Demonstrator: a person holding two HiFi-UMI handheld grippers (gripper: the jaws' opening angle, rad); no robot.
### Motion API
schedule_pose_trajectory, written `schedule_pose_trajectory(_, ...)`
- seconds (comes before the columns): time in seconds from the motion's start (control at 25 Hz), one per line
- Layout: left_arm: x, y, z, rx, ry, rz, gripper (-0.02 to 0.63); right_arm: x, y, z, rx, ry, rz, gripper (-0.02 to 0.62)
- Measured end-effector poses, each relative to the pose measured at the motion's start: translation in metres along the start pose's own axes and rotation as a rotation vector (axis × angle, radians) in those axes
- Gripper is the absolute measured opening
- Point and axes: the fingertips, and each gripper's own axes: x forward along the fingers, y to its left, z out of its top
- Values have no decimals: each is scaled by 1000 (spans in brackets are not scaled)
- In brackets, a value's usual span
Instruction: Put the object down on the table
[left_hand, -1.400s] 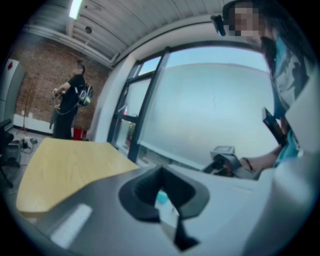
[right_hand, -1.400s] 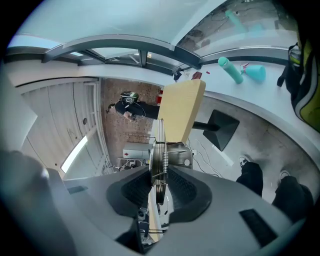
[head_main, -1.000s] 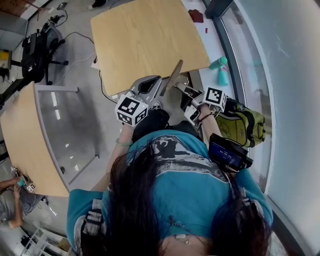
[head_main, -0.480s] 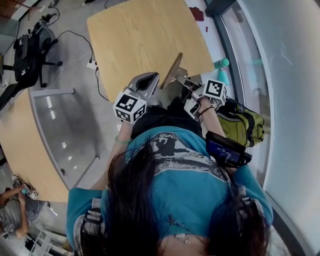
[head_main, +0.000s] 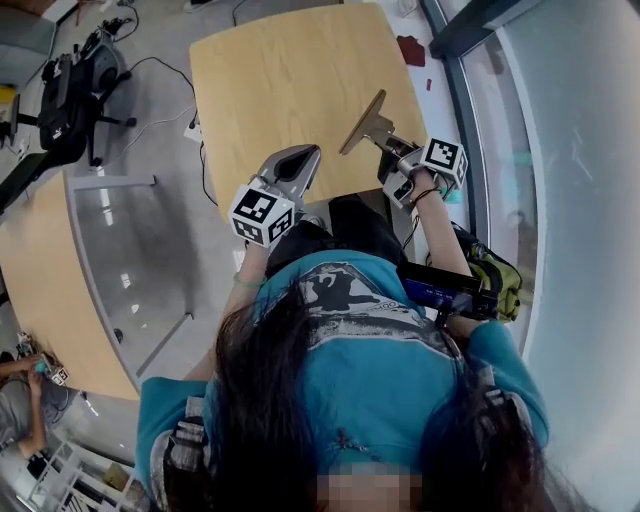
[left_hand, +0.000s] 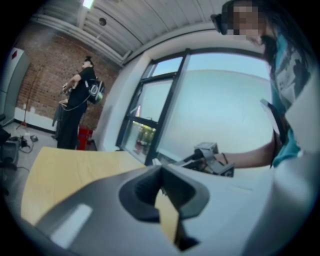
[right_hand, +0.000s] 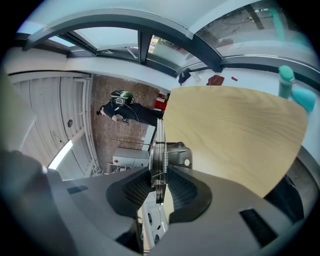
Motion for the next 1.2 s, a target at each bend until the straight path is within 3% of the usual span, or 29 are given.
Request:
schedule_pose_trajectory(0.2,27,18,14,-12,-13,53,3,45,-15,61,-11,39,-27,98)
schedule_pose_trajectory(0.48,30,35,16,-29,1,119,3,113,-51,102,-1,93,-128,98)
schedule_pose_trajectory(0.64,29,46,7,-60,15,170,3,134,-74,116,43,96,-173,98)
schedule_pose_trajectory(0.92,25,55,5,-77,22,203,3,144,-91,117,-19,124,-238,98)
schedule_pose_trajectory(1.2,20,51,2,-71,23,201,3,143,-90,116,53,76,-175,103)
